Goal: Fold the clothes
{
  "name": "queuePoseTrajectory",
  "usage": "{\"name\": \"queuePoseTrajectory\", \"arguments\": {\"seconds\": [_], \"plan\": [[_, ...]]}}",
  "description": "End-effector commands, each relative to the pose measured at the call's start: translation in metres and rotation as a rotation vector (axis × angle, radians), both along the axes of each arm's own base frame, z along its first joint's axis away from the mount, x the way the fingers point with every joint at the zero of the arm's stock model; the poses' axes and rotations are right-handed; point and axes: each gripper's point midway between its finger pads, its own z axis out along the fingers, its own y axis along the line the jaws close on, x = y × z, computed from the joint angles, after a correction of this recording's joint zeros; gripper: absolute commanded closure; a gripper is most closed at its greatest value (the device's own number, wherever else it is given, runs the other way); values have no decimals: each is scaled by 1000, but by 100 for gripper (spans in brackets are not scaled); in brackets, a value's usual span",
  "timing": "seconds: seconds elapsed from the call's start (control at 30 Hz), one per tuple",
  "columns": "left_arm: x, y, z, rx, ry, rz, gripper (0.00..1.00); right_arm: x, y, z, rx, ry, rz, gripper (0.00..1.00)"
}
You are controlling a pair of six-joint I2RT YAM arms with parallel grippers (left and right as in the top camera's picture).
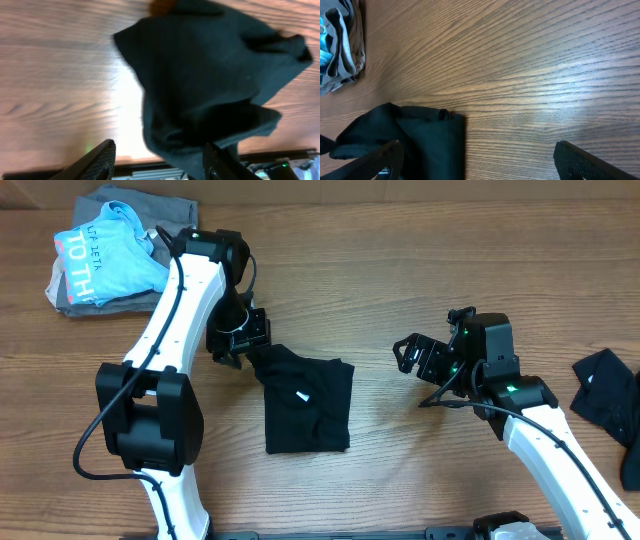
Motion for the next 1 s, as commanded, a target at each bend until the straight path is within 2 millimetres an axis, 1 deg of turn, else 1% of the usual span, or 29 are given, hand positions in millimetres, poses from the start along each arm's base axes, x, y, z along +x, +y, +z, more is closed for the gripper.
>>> {"name": "queuePoseTrajectory", "arguments": {"seconds": [0.0,0.03,0.1,0.2,0.3,0.43,0.5,0.57,0.7,0.97], "plan": [[-3,-13,-1,-74,0,-19,40,3,-1,5,-10,-20,0,0],[-3,-15,-4,-87,1,-16,35,3,-1,5,-10,-20,0,0],[-4,-19,-9,-109,4,-11,33,4,-1,5,-10,-20,0,0],[-8,-24,-18,-143,18,-3,35,3,-2,5,-11,-20,-1,0],[-9,-27,-21,-158,24,1,47,4,-1,5,-11,-20,-1,0],[-7,-31,-19,-184,17,4,60,4,-1,5,-10,-21,-1,0],[-7,-35,-17,-208,18,8,74,4,-1,5,-10,-23,-1,0],[-6,-40,-15,-239,17,14,96,4,-1,5,-10,-24,-1,0],[0,-58,-6,-357,4,35,96,4,-1,5,-9,-24,-1,0],[21,-99,24,-648,-37,102,96,4,-1,6,-9,-25,-1,0]]}}
